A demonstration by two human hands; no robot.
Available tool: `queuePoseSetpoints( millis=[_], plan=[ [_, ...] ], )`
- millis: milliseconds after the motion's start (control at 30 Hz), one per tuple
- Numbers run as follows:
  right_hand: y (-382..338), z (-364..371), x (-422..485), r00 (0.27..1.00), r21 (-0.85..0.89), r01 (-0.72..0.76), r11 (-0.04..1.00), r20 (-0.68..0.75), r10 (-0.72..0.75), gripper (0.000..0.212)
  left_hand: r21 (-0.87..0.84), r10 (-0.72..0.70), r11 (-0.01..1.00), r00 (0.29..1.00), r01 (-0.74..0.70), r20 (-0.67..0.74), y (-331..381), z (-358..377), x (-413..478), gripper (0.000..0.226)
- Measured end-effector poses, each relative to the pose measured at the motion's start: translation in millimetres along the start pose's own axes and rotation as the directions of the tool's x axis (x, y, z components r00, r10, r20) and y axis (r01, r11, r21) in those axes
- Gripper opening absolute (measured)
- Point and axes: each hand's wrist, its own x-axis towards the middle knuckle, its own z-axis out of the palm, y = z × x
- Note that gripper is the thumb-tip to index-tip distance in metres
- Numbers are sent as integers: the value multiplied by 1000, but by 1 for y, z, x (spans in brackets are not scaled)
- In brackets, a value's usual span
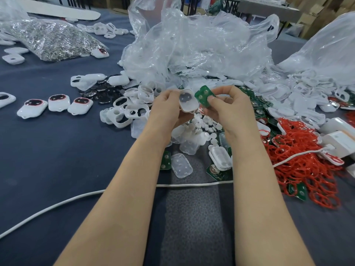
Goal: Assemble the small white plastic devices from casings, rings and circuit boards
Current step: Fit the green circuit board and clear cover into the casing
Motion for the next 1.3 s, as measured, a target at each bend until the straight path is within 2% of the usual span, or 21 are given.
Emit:
queuePoseSetpoints(
  millis=[100, 200, 300, 400, 500, 533, 600, 667, 867, 967, 1033, 1100, 1167, 1233, 1300],
  plan=[
    [3, -1, 2, 998, -131, 33, 991, -52, -41, 13, -35, -23, 999, 1000, 22, -7, 0, 0, 1, 19],
    [2, 2, 0, 998, -27, 20, 999, -51, -21, 11, -37, -30, 999, 1000, 29, -7, -1, 0, 2, 22],
    [1, 5, -1, 1000, 144, 7, 989, 3, -8, 21, -40, -35, 999, 999, 35, 8, 0, -1, 3, 24],
    [0, 3, -2, 998, 122, 17, 992, 63, -25, 34, -31, -32, 999, 999, 32, 16, -1, -1, 3, 25],
    [-2, 2, -2, 998, 101, 38, 994, 50, -44, 25, -33, -46, 998, 999, 47, 11, -1, -1, 3, 22],
    [-1, 2, -2, 998, 66, 60, 996, 14, -61, 20, -32, -49, 998, 999, 49, 9, 0, 0, 3, 21],
    [3, 1, -1, 989, -124, 111, 986, -79, -121, 10, -31, -46, 998, 999, 46, 9, 0, 0, 4, 22],
    [4, 0, -1, 977, -252, 129, 959, -132, -167, 9, -30, -36, 999, 999, 36, 7, 0, 0, 4, 24],
    [-2, -4, -4, 983, -112, 145, 983, -99, -156, 18, -30, -44, 999, 999, 44, 2, 0, -1, 4, 24],
    [-6, -3, -4, 997, 96, 50, 994, -58, -44, 15, -19, -49, 999, 999, 49, 7, 0, -1, 4, 20],
    [-8, -1, -4, 1000, 260, -9, 965, -12, 13, 10, 25, -27, 999, 999, 26, 29, 0, -2, 2, 12],
    [-8, 0, -3, 1000, 292, -17, 956, 14, 13, 7, 76, 15, 997, 999, -19, 49, -1, -3, 1, 6],
    [-4, 0, -2, 999, 196, 43, 980, 7, -45, 5, 119, 48, 991, 998, -54, 51, -2, -3, 0, 10],
    [-1, -1, -2, 995, 57, 99, 993, -17, -98, 22, 152, 66, 986, 996, -74, 53, -3, -3, 0, 15],
    [-1, -2, -3, 992, -26, 126, 992, -28, -127, 30, 184, 80, 979, 995, -89, 55, -4, -3, -1, 17]
  ],
)
